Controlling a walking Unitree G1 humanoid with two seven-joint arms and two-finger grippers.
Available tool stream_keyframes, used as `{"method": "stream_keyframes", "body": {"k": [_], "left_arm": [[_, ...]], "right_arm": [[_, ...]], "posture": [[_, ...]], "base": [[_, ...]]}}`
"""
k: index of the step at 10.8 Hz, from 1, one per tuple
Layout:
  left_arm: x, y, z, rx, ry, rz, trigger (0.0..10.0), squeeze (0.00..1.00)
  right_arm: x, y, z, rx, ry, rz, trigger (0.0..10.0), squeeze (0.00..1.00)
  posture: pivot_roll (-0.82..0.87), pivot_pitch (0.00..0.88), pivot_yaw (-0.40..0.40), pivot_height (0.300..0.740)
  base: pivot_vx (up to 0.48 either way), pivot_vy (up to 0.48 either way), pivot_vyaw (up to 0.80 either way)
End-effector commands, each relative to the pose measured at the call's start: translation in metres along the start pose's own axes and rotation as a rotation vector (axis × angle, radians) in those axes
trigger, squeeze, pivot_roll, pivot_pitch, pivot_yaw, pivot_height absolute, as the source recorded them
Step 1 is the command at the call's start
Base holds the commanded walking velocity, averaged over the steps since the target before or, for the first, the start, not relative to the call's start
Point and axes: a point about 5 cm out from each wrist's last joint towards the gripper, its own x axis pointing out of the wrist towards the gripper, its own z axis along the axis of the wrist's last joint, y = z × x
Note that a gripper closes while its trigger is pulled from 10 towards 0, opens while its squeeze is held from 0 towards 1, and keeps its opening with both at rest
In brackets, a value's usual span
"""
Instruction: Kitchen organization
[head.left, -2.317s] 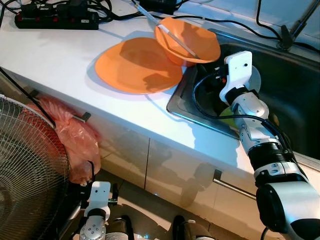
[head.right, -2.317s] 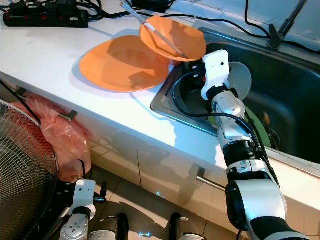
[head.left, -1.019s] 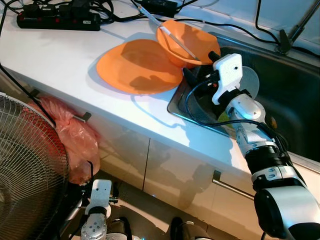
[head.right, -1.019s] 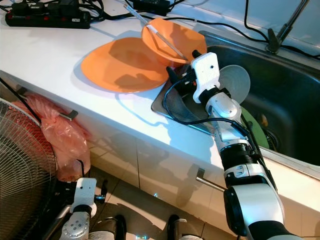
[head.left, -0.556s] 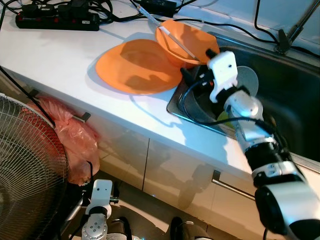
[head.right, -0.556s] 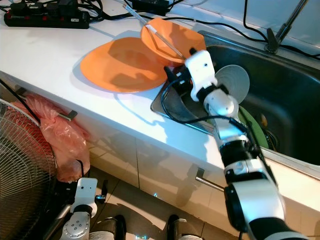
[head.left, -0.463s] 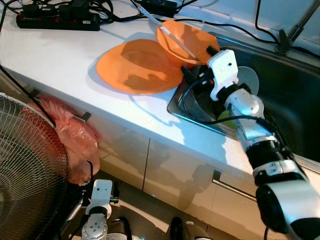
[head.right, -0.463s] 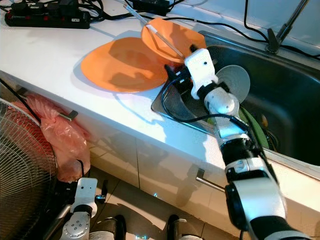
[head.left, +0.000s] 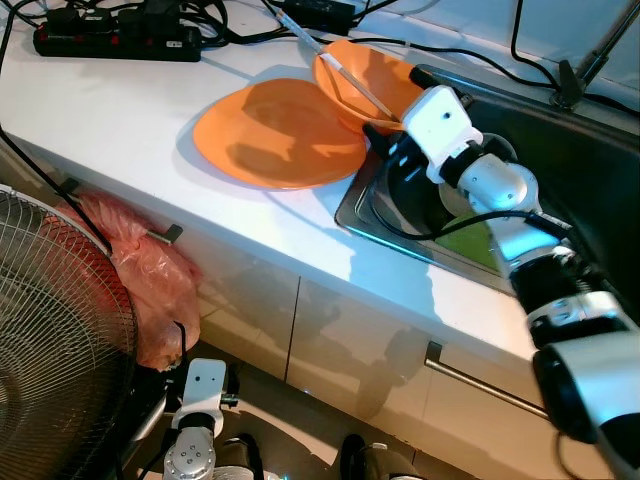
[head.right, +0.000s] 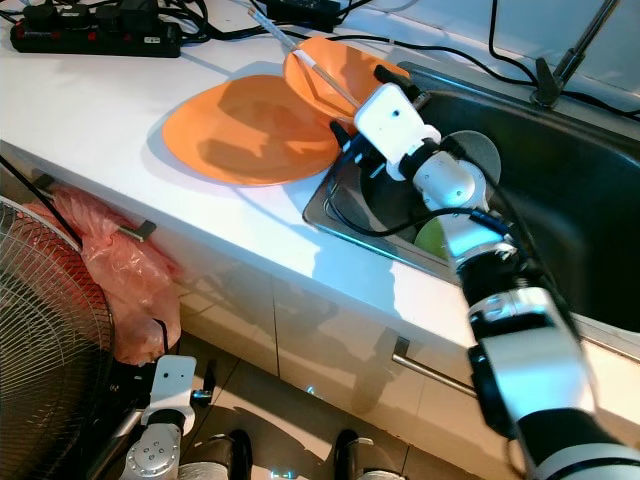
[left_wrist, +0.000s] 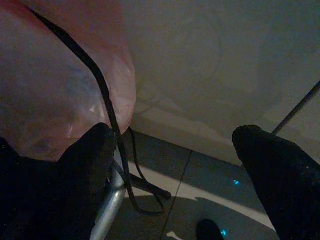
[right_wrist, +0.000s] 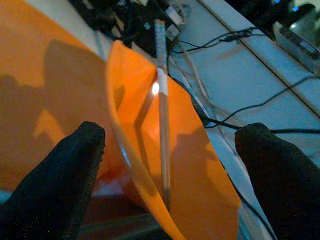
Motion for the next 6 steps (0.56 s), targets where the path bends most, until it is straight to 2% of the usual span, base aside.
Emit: {"method": "stream_keyframes", "body": {"k": [1, 6], "left_arm": [[-0.0041, -0.0024, -0.0062, 0.012, 0.021, -0.004, 10.0, 0.0], [-0.0035, -0.0006, -0.0062, 0.017, 0.021, -0.006, 10.0, 0.0]], "right_arm": [[-0.0005, -0.0048, 0.001, -0.051, 0.0, 0.03, 10.0, 0.0], [0.0005, -0.0059, 0.0012, -0.16, 0.006, 0.106, 10.0, 0.0]], "posture": [[0.05, 0.189, -0.091, 0.74], [0.05, 0.181, -0.084, 0.74]], "base": [[0.0, 0.0, 0.0], [0.0, 0.0, 0.0]]}}
